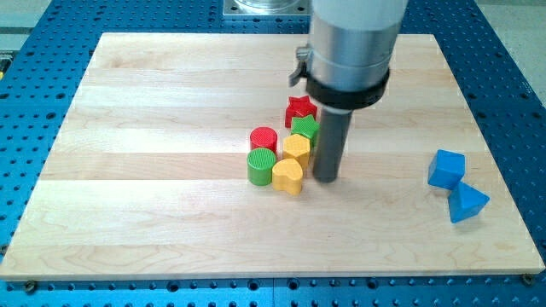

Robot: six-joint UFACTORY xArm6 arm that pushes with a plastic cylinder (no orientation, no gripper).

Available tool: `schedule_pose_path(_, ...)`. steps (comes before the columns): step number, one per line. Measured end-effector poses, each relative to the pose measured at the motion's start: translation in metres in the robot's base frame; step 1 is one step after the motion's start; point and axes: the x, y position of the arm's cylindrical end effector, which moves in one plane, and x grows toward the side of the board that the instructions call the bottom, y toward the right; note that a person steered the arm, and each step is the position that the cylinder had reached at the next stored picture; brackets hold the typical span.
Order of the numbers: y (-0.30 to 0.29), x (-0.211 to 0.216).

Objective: Move the red star to the top right of the green star

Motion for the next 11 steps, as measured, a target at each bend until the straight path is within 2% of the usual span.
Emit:
schedule_pose_path(1, 0.002, -0.056)
schedule_pose_path(3, -0.036, -0.145)
schedule_pose_path(4, -0.097, -0.159)
schedule_pose_path(6, -0.174, -0.148)
schedule_pose_path(7, -0.17, -0.124)
schedule_pose_path(9, -0.043, -0.093)
schedule_pose_path(11, -0.093, -0.157)
